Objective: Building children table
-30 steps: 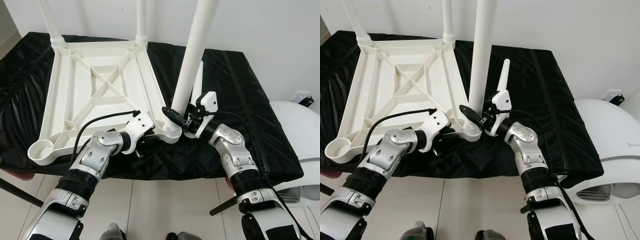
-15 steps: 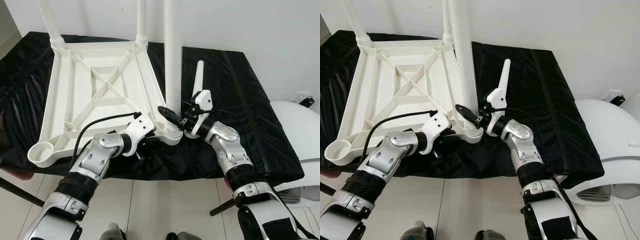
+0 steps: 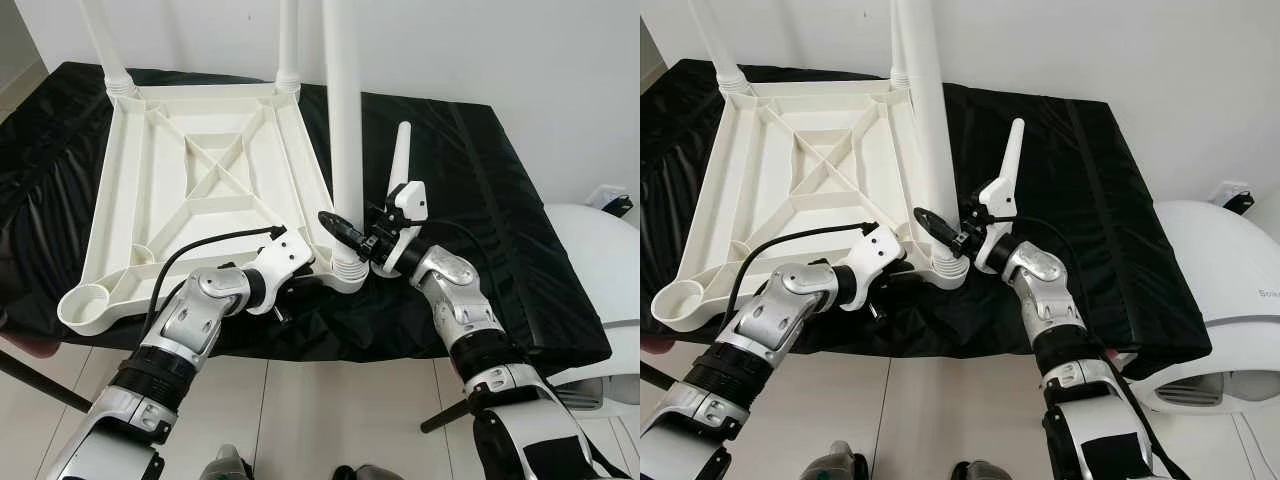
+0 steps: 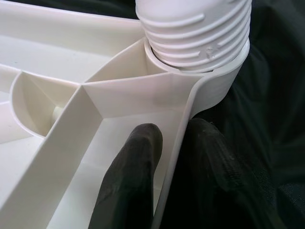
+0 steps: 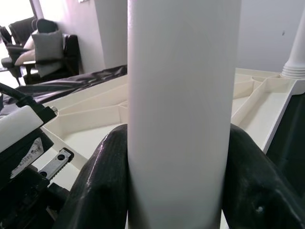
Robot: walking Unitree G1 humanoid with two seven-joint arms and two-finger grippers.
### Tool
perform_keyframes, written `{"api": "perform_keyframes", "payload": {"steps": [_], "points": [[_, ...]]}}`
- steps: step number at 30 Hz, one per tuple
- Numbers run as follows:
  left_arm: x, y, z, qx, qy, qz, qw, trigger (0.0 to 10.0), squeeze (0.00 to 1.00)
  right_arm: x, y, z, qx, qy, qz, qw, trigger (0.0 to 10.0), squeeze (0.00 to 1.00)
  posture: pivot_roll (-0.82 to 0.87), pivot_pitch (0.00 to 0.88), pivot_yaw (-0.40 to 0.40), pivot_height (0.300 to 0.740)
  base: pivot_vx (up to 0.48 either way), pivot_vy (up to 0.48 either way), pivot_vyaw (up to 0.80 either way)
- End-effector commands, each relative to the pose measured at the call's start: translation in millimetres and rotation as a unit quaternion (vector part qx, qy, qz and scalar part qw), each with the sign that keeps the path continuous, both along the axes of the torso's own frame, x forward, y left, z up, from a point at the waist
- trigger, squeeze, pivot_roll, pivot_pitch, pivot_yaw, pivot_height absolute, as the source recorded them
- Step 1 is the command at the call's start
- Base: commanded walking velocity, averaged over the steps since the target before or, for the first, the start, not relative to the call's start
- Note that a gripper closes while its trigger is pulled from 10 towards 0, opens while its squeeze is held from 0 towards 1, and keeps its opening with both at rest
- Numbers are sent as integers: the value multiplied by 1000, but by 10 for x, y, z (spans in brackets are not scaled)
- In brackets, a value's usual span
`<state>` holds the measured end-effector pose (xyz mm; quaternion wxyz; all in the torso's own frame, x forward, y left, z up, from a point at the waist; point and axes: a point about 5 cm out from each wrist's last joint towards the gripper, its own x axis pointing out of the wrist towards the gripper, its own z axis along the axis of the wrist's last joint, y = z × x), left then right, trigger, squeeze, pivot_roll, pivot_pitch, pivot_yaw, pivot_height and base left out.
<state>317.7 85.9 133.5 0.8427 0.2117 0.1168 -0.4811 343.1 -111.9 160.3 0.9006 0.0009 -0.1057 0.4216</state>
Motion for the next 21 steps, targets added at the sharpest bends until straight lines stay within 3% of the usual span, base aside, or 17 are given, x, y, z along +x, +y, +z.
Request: {"api": "perform_keyframes", "payload": {"steps": [1,10,21], "points": [[-18,-51,81,-5,-12,-20,1000,10000,0,-91,-113,-302,-6,61,-14,998,10000,0,70,75,-40,740,0,0,0],[-2,-61,95,-5,-13,-21,1000,10000,0,-163,-190,-260,21,41,-30,999,10000,0,64,77,-35,740,0,0,0],[1,-56,106,-3,-14,-21,1000,10000,0,-255,-211,-277,15,28,-33,999,10000,0,63,82,-33,740,0,0,0]]}}
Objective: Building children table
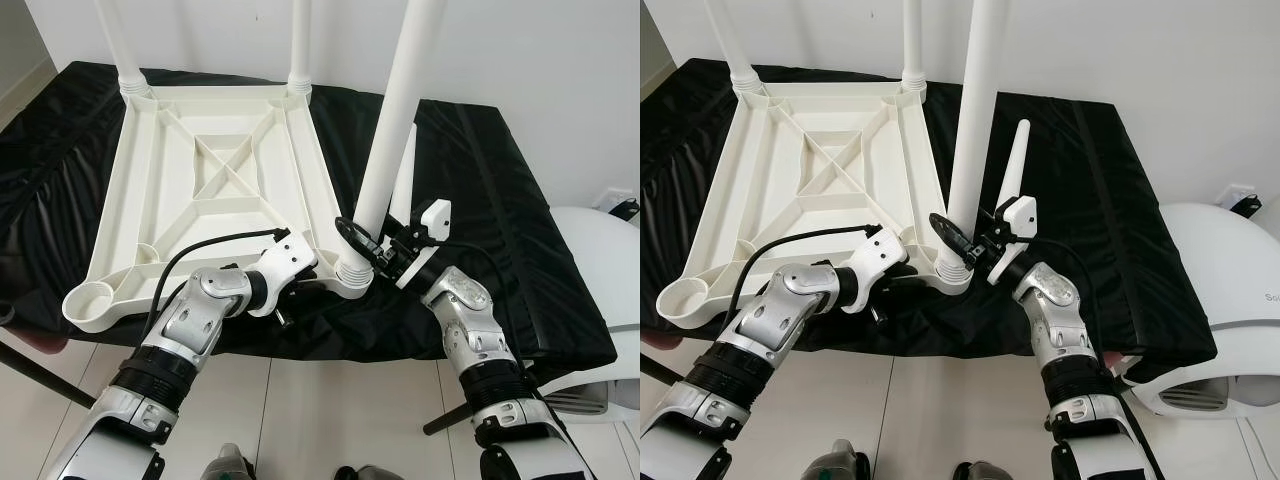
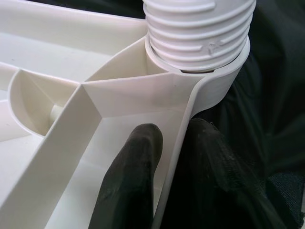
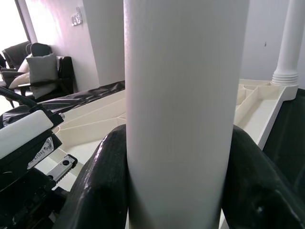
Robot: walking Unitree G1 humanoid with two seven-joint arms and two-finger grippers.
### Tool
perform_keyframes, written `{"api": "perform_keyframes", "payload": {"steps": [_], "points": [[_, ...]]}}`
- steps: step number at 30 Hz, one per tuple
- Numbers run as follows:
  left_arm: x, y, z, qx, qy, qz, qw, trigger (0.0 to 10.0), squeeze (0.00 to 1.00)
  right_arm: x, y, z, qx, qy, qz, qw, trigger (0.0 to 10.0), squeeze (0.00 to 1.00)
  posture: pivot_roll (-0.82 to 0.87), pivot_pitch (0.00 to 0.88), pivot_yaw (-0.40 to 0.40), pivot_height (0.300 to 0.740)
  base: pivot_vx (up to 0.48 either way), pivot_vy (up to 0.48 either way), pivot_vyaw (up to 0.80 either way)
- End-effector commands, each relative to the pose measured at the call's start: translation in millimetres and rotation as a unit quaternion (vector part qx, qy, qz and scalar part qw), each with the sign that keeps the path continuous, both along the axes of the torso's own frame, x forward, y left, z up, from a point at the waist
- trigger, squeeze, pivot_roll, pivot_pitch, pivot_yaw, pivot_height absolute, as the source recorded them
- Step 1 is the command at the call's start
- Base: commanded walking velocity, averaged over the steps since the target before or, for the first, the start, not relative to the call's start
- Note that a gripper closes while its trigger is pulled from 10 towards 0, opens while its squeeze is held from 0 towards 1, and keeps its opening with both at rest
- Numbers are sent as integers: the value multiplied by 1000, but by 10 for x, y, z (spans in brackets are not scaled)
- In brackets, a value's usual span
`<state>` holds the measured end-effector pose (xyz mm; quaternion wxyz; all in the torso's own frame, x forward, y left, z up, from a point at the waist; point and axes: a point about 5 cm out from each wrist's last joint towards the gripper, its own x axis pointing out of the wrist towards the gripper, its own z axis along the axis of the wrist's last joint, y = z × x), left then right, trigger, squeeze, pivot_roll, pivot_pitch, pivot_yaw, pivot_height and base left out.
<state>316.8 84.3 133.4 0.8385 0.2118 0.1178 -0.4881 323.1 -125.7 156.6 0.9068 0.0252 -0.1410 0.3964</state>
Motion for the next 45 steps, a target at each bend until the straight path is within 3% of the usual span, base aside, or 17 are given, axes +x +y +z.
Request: {"api": "perform_keyframes", "payload": {"steps": [1,33,45], "points": [[12,-37,108,-4,-17,-12,1000,10000,0,-74,-65,-252,-28,48,-7,998,10000,0,64,82,-33,740,0,0,0],[13,-28,138,-4,-20,-14,1000,10000,0,-213,-52,-437,-72,55,-13,996,10000,0,67,80,-28,740,0,0,0],[23,-25,152,-5,-22,-14,1000,10000,0,-228,-73,-463,-66,58,-32,996,10000,0,66,79,-28,740,0,0,0]]}}
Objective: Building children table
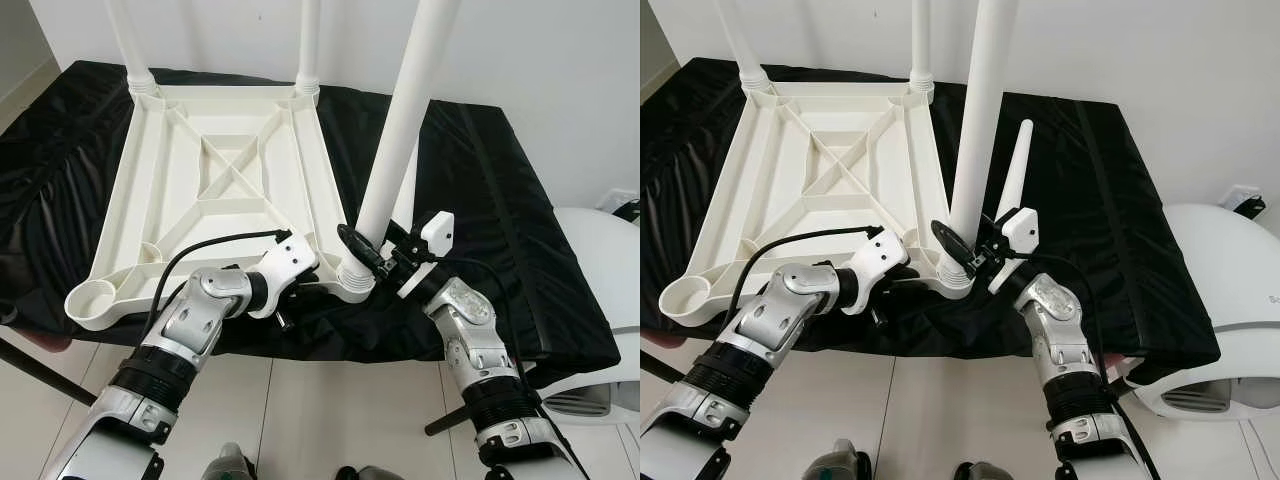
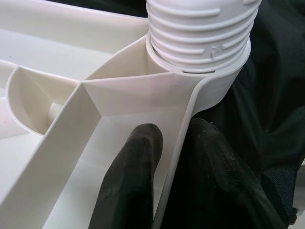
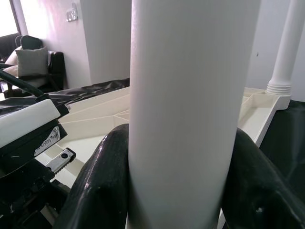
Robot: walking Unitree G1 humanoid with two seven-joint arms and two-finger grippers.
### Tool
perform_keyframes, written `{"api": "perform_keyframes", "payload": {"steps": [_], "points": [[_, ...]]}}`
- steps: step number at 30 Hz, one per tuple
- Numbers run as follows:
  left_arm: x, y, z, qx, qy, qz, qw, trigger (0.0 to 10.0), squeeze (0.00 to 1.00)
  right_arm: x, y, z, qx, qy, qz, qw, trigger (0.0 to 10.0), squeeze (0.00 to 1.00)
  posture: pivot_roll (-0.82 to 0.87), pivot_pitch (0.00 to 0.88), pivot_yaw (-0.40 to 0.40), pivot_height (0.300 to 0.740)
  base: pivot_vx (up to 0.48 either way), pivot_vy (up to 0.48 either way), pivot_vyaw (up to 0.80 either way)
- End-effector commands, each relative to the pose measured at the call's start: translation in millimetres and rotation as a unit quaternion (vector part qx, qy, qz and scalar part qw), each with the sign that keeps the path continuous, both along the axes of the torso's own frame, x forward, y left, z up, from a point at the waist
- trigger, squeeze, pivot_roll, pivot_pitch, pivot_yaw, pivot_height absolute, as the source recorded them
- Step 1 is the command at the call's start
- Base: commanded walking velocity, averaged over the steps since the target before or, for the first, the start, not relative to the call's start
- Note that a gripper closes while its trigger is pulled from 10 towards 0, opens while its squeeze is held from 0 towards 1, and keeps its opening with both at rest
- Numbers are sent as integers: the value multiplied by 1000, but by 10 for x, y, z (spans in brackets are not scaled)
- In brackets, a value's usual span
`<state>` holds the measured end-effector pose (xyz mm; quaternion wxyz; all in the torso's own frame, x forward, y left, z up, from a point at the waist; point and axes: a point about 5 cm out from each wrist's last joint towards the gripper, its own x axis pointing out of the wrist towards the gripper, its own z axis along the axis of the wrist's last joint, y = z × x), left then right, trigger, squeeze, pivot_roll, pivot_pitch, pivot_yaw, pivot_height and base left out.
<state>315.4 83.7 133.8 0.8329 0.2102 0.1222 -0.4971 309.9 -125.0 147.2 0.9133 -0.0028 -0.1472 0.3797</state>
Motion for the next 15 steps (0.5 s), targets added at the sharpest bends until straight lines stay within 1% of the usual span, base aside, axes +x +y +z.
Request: {"api": "perform_keyframes", "payload": {"steps": [1,11,15], "points": [[39,-20,150,-6,-29,-4,1000,10000,0,-93,-84,-365,-42,72,-16,996,10000,0,66,79,-28,740,0,0,0],[40,-25,155,-6,-29,-5,1000,10000,0,-72,-99,-305,-30,63,-44,997,10000,0,65,80,-30,740,0,0,0],[38,-28,153,-7,-29,-5,1000,10000,0,-55,-93,-268,-21,58,-66,996,10000,0,66,83,-33,740,0,0,0]]}}
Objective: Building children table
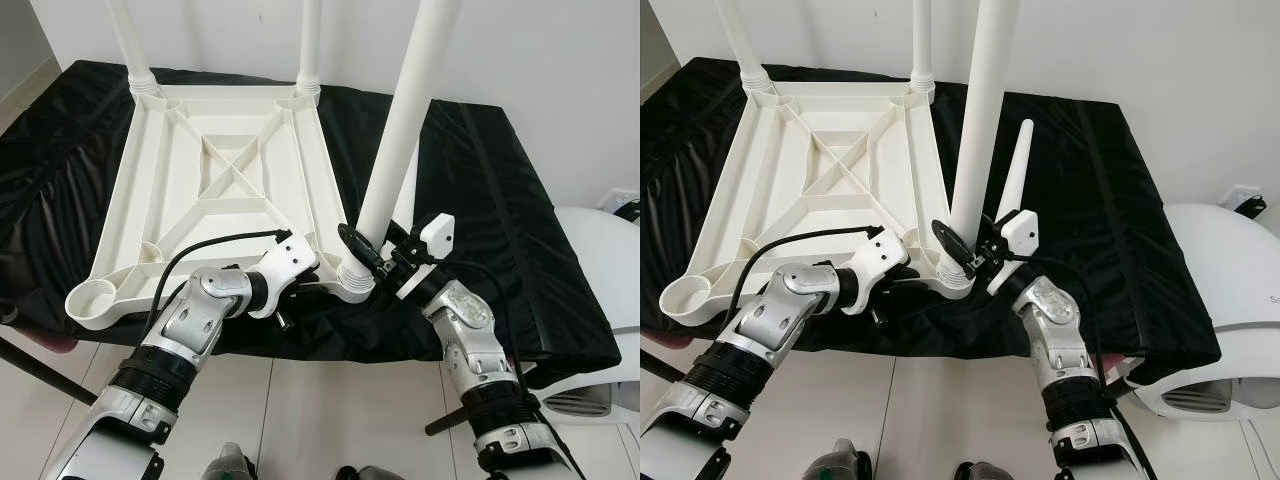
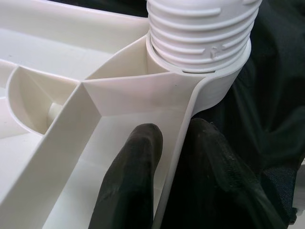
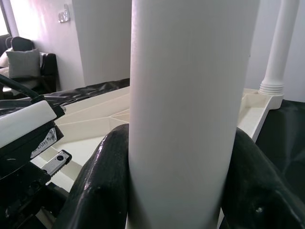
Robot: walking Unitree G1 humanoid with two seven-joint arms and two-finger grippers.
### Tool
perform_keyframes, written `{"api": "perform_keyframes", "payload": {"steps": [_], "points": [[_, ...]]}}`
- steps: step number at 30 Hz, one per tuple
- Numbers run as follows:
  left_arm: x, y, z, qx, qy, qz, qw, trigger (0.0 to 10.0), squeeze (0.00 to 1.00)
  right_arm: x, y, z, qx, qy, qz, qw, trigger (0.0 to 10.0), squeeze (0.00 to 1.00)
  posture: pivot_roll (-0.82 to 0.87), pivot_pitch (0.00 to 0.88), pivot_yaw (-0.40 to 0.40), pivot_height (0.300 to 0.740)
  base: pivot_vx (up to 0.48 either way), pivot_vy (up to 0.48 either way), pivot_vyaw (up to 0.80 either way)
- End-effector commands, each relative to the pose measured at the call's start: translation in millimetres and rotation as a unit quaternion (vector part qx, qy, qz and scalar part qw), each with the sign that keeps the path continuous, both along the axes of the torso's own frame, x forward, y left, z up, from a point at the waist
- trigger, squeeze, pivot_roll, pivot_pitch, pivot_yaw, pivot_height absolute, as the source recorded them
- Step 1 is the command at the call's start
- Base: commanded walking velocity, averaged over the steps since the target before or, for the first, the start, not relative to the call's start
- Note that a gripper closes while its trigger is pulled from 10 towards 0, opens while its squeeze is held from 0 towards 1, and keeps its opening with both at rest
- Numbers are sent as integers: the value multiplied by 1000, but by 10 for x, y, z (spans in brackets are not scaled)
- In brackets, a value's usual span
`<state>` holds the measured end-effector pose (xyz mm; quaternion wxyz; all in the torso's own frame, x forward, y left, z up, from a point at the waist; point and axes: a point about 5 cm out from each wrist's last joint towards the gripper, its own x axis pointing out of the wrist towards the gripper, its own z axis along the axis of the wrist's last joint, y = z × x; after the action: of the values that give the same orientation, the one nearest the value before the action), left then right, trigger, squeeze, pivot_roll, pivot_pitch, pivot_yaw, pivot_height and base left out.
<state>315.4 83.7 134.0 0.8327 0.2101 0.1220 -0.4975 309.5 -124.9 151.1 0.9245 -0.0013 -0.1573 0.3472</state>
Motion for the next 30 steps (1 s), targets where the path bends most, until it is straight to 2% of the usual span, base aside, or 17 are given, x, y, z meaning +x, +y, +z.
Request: {"api": "perform_keyframes", "payload": {"steps": [1,16,30], "points": [[38,-27,151,-7,-28,-4,1000,10000,0,-47,-91,-295,-27,64,-39,997,10000,0,66,83,-33,740,0,0,0],[41,-30,156,-7,-29,-5,1000,10000,0,-67,-68,-238,-24,48,-78,995,10000,0,62,86,-32,740,0,0,0],[58,-30,166,-7,-31,-2,999,10000,0,-104,-18,-183,-12,37,-143,989,10000,0,62,85,-34,740,0,0,0]]}}
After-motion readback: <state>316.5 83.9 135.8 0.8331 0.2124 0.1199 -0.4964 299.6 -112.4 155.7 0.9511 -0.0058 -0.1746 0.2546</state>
